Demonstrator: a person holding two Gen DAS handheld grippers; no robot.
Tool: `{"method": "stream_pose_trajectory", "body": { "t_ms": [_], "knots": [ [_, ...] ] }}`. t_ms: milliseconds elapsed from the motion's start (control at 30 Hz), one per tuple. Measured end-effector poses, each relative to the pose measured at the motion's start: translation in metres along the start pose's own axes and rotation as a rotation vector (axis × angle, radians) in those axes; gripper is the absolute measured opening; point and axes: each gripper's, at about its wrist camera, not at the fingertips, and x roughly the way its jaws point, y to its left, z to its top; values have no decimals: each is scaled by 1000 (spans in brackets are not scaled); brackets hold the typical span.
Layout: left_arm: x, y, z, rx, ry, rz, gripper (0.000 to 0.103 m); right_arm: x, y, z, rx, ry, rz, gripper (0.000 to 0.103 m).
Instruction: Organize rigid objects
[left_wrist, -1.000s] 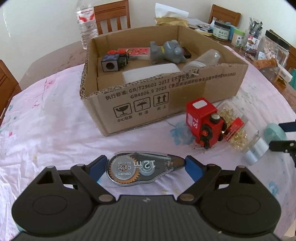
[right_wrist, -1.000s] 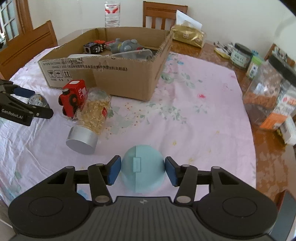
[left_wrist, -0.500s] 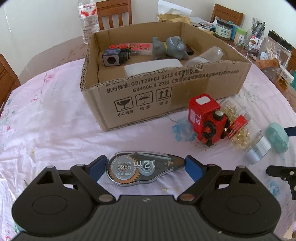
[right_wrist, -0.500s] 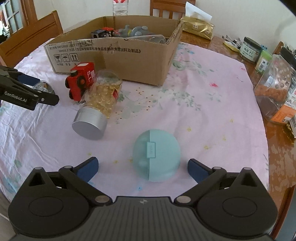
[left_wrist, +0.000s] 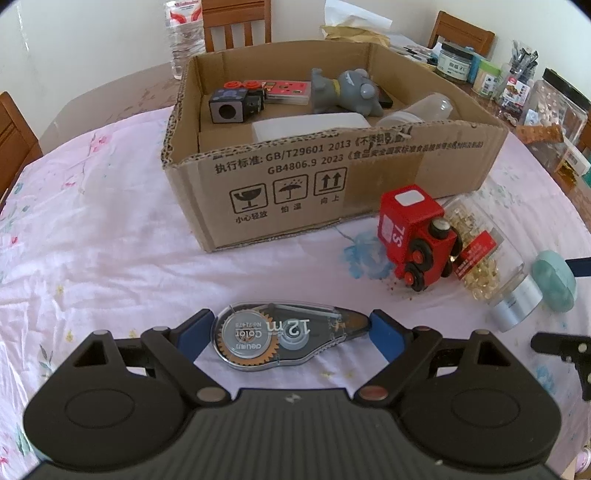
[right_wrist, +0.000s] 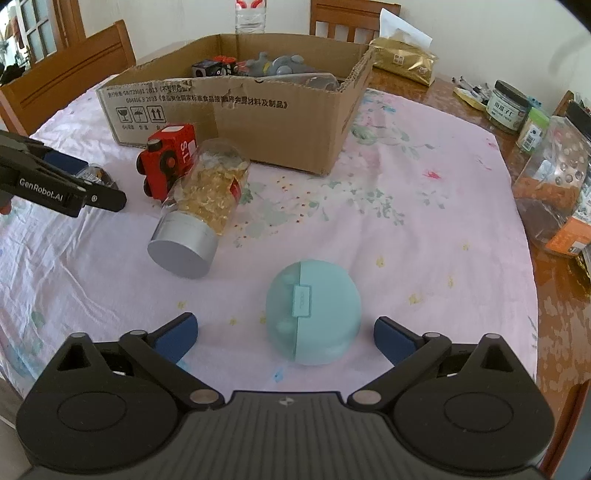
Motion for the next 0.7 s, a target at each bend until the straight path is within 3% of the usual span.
{"method": "stream_pose_trajectory", "body": {
  "t_ms": [167, 333, 700],
  "knots": [
    [0, 0, 0, -7, 2, 6, 90, -4, -7, 5, 9, -7, -12, 73],
    [1, -2, 2, -9, 2, 10, 90, -6, -10, 7, 11, 2, -22, 58],
    [-10, -3, 9, 23, 1, -2, 89, -11, -10, 12, 17, 35, -15, 58]
  ]
}}
